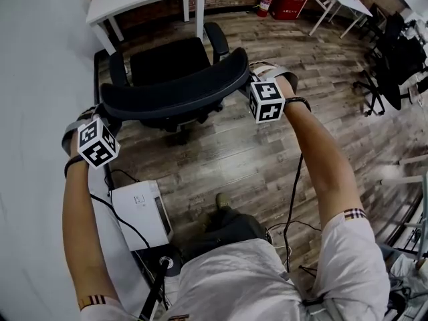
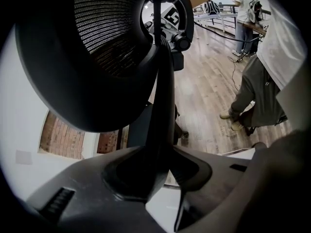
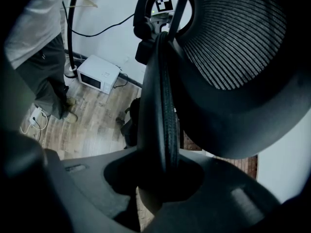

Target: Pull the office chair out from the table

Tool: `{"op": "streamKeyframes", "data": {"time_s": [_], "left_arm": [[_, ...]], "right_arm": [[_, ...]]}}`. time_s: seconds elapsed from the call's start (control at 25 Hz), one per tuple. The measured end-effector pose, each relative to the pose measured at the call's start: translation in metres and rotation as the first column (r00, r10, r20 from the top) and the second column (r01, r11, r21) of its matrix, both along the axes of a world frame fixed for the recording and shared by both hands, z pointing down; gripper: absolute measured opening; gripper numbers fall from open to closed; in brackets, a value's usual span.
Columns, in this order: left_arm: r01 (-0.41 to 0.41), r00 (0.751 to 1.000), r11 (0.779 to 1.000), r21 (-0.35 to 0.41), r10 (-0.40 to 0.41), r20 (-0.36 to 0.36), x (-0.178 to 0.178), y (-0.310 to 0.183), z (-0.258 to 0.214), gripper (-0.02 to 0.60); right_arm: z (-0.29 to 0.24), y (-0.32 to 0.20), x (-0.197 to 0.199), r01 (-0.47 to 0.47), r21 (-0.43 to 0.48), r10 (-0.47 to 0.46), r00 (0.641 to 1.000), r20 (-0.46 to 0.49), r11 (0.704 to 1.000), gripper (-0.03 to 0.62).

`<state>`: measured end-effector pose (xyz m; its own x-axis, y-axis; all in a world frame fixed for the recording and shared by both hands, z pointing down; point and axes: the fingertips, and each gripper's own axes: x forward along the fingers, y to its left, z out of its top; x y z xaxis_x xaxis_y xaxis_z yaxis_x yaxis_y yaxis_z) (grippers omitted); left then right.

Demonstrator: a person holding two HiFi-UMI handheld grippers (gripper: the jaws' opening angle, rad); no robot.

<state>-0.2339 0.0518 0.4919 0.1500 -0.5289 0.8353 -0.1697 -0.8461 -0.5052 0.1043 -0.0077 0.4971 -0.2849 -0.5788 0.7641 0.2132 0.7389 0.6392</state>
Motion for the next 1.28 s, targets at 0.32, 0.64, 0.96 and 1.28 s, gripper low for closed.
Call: {"op": "streamKeyframes", "data": {"time_s": [0.32,0.64,0.96,1.28], "left_arm": [[0.032,0.999,0.999,-0.012,-0.031,0.023,0.010,0.016,-0.003,0.143],[0.068,0.997,0.998,-0.002,-0.068,0.032,0.022,0.028,-0.003,0.154],[0.064,0.998,0.995,0.079,-0.063,-0.016,0.037,0.028,-0.025,0.289],[0.106,0.993,0.987,0.123,-0.097,-0.072,0.035,0.046,-0.049,0.322]], "right_arm": [[-0.001,0.016,0.012,0.016,-0.009,-0.016,1.000,-0.005,1.000,0.075],[-0.002,0.025,0.022,0.027,0.006,-0.027,1.000,0.003,1.000,0.082],[-0.019,0.034,0.033,0.011,0.007,-0.012,0.999,0.030,1.000,0.245],[-0.045,0.046,0.063,-0.052,0.035,0.048,0.993,0.105,0.998,0.261]]}}
